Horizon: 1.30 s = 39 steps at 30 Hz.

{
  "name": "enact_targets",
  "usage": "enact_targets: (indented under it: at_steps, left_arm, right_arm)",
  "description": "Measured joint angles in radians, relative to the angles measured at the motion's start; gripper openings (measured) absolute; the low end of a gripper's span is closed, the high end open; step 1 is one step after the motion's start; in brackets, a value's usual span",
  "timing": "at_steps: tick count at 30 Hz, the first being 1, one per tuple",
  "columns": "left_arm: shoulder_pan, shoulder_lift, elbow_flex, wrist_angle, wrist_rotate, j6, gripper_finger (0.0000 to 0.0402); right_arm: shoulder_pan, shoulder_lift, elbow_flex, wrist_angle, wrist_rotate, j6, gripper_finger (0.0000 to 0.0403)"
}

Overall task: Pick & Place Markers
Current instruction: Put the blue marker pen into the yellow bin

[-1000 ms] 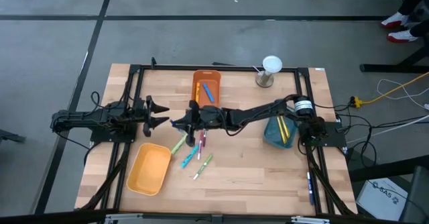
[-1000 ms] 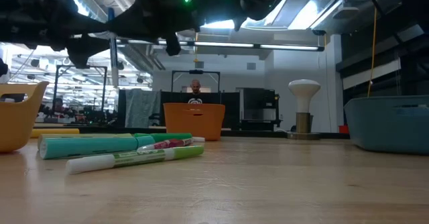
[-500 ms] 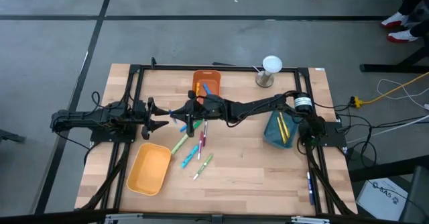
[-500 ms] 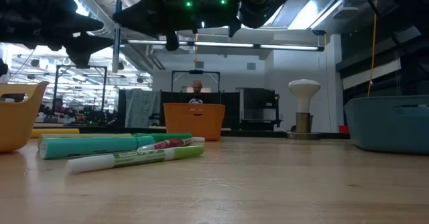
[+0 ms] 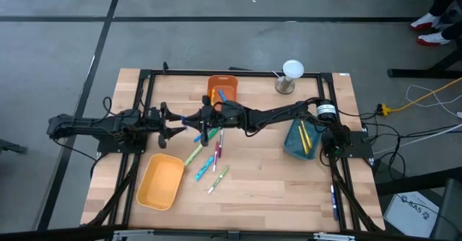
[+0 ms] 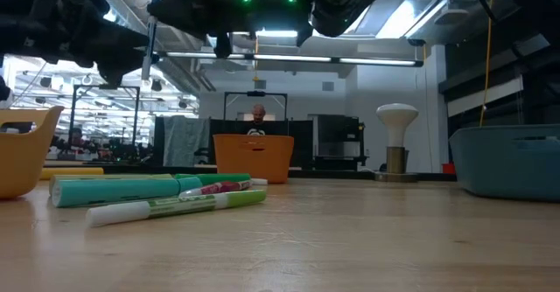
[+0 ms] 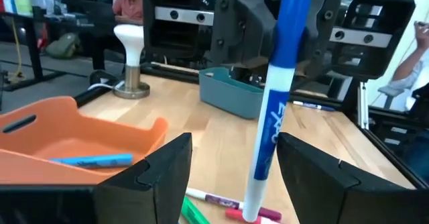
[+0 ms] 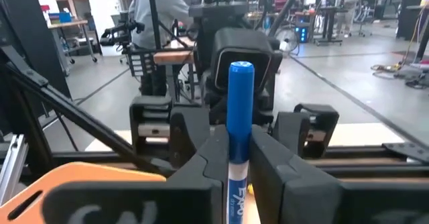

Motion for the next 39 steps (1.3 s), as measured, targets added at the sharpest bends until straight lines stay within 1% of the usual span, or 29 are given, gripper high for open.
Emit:
enact_targets:
  at_steps: [7, 9, 11, 14, 20, 25, 28, 34, 36, 39]
  left_arm:
    - [0.0, 0.112, 0.002, 0.134, 0.001, 0.001, 0.0213]
    - [0.0, 0.136, 0.011, 0.139, -0.011, -0.022, 0.0205]
    - [0.0, 0.154, 0.021, 0.144, -0.014, -0.048, 0.019]
    - [-0.002, 0.172, 0.03, 0.142, -0.011, -0.054, 0.0149]
    - [-0.002, 0.175, 0.043, 0.141, 0.026, -0.038, 0.0032]
    - [-0.002, 0.175, 0.043, 0.115, 0.03, -0.041, 0.003]
    - [-0.002, 0.175, 0.043, 0.101, 0.03, -0.051, 0.003]
    - [-0.002, 0.175, 0.043, 0.067, 0.054, -0.096, 0.003]
    - [-0.002, 0.175, 0.048, 0.043, 0.07, -0.112, 0.003]
    - [-0.013, 0.176, 0.112, -0.098, 0.076, -0.124, 0.003]
  right_arm:
    - [-0.005, 0.0, 0.0, 0.022, 0.0, -0.013, 0.0041]
    - [-0.008, 0.0, 0.0, 0.021, -0.007, -0.013, 0.0041]
    - [-0.01, 0.0, 0.0, 0.021, -0.007, -0.013, 0.0041]
    - [-0.01, 0.0, 0.0, 0.021, -0.008, -0.013, 0.0041]
    - [-0.011, 0.0, 0.0, 0.017, -0.005, -0.022, 0.0041]
    - [-0.011, 0.0, 0.0, 0.0, -0.006, -0.022, 0.0044]
    - [-0.011, 0.0, 0.0, -0.017, -0.004, -0.028, 0.0058]
    - [-0.01, 0.0, 0.0, -0.055, -0.016, -0.033, 0.0111]
    - [-0.01, 0.0, 0.0, -0.079, -0.051, -0.005, 0.0133]
    - [-0.011, 0.0, 0.0, -0.119, -0.112, 0.052, 0.0167]
